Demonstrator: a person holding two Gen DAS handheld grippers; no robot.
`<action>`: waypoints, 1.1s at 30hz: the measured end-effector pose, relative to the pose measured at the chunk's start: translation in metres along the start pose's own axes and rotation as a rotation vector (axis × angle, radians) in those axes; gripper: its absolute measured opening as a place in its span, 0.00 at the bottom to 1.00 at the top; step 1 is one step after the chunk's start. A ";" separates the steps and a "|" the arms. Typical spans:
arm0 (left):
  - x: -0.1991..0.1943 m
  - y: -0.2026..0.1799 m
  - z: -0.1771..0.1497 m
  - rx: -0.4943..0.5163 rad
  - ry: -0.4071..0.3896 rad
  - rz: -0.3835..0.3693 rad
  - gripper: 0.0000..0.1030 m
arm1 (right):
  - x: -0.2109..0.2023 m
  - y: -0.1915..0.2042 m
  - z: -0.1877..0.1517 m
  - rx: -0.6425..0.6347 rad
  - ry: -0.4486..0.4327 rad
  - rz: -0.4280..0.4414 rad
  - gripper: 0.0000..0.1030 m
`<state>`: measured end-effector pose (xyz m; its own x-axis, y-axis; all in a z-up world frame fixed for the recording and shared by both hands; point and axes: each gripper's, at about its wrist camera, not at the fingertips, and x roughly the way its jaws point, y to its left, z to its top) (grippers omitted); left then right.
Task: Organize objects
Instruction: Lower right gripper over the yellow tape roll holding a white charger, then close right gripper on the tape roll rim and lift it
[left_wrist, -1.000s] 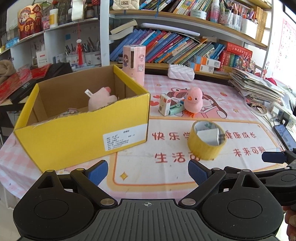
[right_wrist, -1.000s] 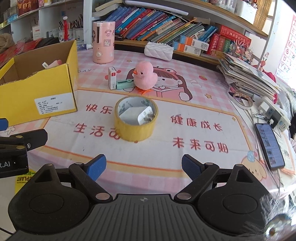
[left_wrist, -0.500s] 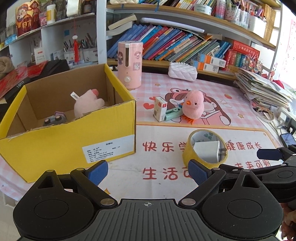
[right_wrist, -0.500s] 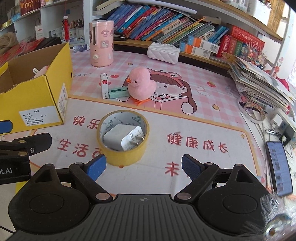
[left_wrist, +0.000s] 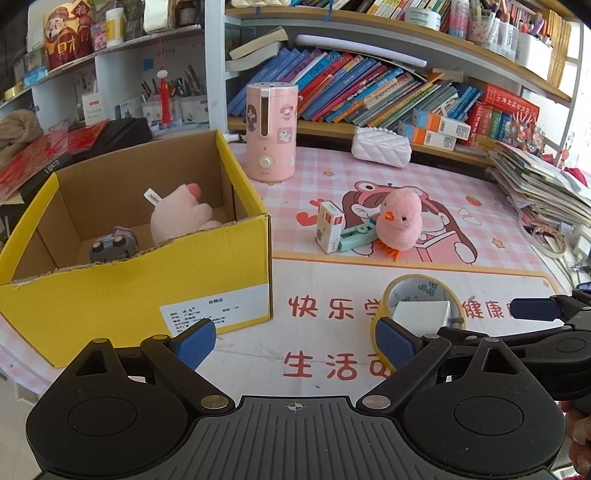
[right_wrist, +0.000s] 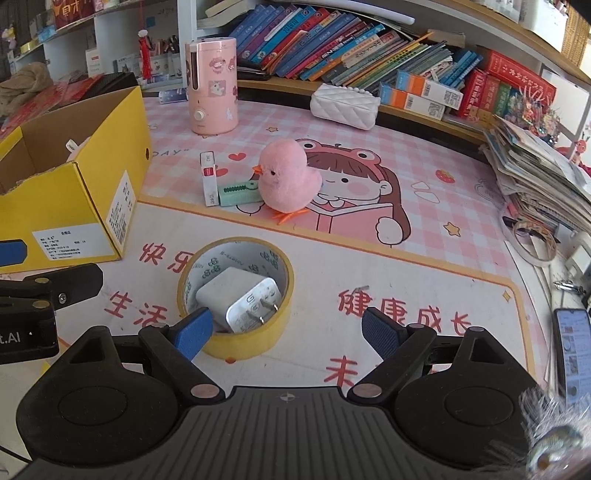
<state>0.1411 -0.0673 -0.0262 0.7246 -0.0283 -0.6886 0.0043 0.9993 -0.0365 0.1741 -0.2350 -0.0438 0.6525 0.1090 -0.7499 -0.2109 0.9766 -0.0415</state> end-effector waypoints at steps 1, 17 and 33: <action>0.001 -0.001 0.001 0.000 0.002 0.004 0.92 | 0.002 -0.001 0.001 -0.003 0.002 0.005 0.83; 0.009 0.005 0.010 -0.073 0.001 0.109 0.92 | 0.031 0.005 0.020 -0.095 0.027 0.180 0.92; 0.004 0.009 0.009 -0.108 -0.018 0.146 0.92 | 0.037 0.010 0.026 -0.123 0.012 0.213 0.83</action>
<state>0.1504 -0.0586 -0.0225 0.7243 0.1183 -0.6793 -0.1754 0.9844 -0.0156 0.2156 -0.2161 -0.0548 0.5754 0.3068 -0.7582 -0.4302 0.9019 0.0385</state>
